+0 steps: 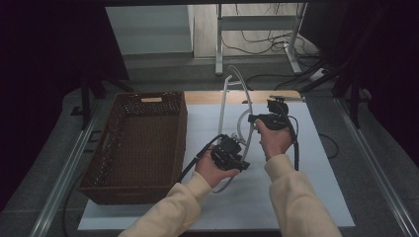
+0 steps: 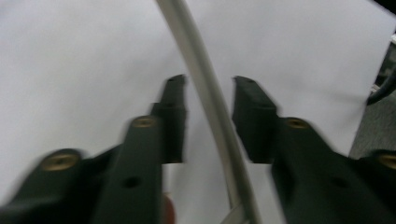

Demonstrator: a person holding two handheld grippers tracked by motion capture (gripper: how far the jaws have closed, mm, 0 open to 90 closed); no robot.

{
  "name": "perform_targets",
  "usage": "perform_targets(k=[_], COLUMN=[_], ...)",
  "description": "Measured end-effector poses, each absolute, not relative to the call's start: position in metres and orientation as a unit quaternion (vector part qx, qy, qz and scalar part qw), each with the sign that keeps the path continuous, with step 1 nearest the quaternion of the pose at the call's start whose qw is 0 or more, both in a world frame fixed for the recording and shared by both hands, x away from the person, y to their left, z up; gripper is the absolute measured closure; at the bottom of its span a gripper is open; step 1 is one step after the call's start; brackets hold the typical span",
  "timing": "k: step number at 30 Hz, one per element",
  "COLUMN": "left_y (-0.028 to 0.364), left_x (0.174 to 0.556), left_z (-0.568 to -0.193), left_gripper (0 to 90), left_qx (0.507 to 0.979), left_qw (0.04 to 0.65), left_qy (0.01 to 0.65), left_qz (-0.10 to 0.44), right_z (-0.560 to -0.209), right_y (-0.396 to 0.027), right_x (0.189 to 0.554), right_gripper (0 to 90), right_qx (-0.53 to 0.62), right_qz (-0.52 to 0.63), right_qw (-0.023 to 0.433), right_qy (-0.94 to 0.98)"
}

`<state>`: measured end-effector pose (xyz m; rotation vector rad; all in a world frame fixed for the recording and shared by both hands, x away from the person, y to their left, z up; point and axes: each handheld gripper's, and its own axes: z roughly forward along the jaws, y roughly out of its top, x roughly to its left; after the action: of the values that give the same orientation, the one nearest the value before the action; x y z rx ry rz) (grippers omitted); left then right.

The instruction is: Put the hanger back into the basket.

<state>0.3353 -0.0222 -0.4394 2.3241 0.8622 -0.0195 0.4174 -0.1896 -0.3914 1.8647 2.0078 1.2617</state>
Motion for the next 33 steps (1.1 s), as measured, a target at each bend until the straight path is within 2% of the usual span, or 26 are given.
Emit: perform_targets(k=[1,7,16,17,20,24,29,33], left_y=[-0.022,-0.015,-0.001,0.000,0.003,0.007,0.010,0.012], left_x=[0.336,0.340,0.345,0.345,0.345,0.349,0.350,0.351], left_z=[-0.440,-0.443,-0.442,-0.442,-0.439,-0.438,-0.436,-0.435], left_gripper=[73.0,76.8,81.1,81.2,81.3,81.4,81.4,81.4], left_qx=[0.887,0.885,0.874,0.872,0.864,0.856,0.849,0.846], left_qw=[0.324,0.321,0.334,0.337,0.352,0.362,0.372,0.378], left_qy=[0.330,0.337,0.353,0.356,0.360,0.368,0.374,0.376], left_qz=[-0.010,-0.017,-0.009,-0.006,-0.002,-0.014,-0.015,-0.018], right_z=[-0.392,-0.391,-0.388,-0.388,-0.385,-0.374,-0.357,-0.342], right_y=[-0.190,-0.192,-0.195,-0.194,-0.191,-0.184,-0.180,-0.180], right_x=[0.417,0.416,0.419,0.419,0.417,0.414,0.412,0.406], right_gripper=[83.0,82.4,76.9,74.7,58.6,43.8,33.9,33.0], right_qx=[0.617,0.616,0.614,0.614,0.608,0.591,0.577,0.540], right_qz=[0.420,0.427,0.419,0.418,0.416,0.411,0.410,0.444], right_qw=[0.062,0.052,0.063,0.065,0.072,0.091,0.096,0.099], right_qy=[0.663,0.660,0.666,0.666,0.673,0.688,0.699,0.708])
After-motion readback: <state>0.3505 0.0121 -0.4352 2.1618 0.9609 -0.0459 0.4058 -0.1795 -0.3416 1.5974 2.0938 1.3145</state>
